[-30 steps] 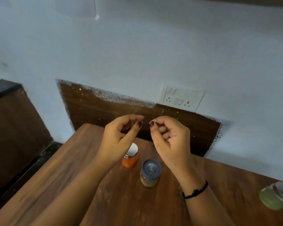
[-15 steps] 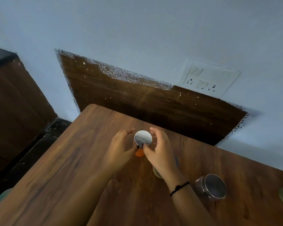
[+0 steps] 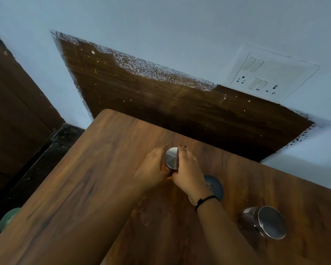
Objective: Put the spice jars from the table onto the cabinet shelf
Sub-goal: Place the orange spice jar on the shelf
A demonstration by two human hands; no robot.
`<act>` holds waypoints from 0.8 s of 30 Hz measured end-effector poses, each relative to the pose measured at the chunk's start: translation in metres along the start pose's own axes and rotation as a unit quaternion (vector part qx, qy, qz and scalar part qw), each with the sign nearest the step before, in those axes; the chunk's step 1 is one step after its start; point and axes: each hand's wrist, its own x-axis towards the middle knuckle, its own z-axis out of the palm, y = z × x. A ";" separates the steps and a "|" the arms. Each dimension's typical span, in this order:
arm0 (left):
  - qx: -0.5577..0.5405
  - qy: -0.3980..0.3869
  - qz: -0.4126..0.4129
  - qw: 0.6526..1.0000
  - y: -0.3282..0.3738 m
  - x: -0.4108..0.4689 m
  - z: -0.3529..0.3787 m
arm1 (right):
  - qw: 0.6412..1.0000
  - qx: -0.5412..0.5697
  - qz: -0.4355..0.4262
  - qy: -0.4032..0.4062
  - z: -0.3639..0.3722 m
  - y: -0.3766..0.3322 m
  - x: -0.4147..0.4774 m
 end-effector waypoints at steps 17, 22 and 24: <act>-0.241 0.008 0.065 0.968 0.024 -0.025 -0.065 | 0.949 0.303 -0.074 -0.039 -0.069 0.001 -0.051; -0.373 0.034 0.125 0.919 0.091 -0.038 -0.130 | 0.897 0.418 -0.120 -0.084 -0.119 -0.017 -0.072; -0.387 0.043 0.157 0.908 0.123 -0.046 -0.150 | 0.875 0.453 -0.158 -0.059 -0.132 -0.031 -0.082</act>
